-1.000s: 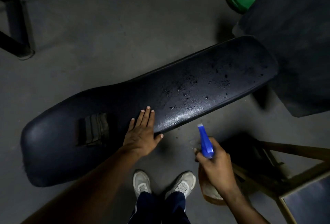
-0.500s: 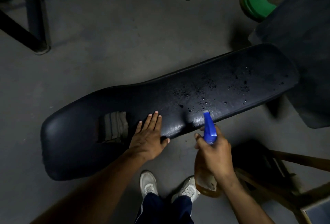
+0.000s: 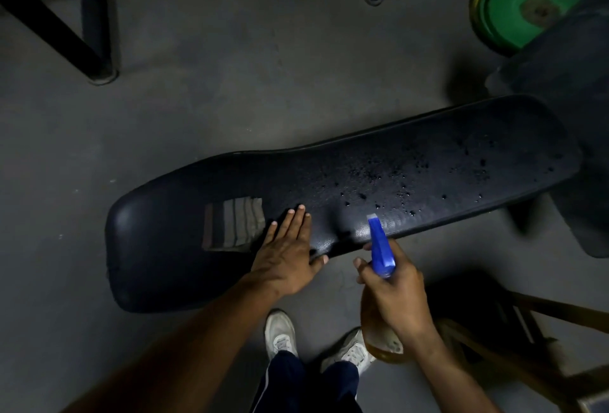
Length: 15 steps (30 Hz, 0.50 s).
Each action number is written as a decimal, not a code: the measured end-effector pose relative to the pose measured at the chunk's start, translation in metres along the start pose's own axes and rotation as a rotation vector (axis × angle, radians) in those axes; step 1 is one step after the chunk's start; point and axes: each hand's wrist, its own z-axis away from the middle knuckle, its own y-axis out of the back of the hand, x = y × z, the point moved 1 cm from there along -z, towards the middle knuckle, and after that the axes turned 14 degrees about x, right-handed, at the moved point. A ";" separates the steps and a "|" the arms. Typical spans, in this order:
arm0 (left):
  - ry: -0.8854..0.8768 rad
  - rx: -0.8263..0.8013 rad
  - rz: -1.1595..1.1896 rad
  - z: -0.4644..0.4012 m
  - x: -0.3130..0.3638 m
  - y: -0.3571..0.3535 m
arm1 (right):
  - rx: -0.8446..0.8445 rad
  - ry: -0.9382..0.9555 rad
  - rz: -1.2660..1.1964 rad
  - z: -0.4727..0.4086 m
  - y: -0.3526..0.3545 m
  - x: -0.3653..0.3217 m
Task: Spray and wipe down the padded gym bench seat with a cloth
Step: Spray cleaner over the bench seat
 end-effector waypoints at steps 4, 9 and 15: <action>0.006 0.022 0.011 0.003 -0.006 0.008 | 0.041 0.003 -0.065 0.001 -0.002 -0.008; 0.006 0.059 0.027 0.007 -0.011 0.018 | 0.058 0.041 -0.155 -0.003 0.001 -0.030; 0.049 0.095 0.071 0.012 -0.029 0.032 | 0.016 0.071 -0.207 -0.005 -0.002 -0.060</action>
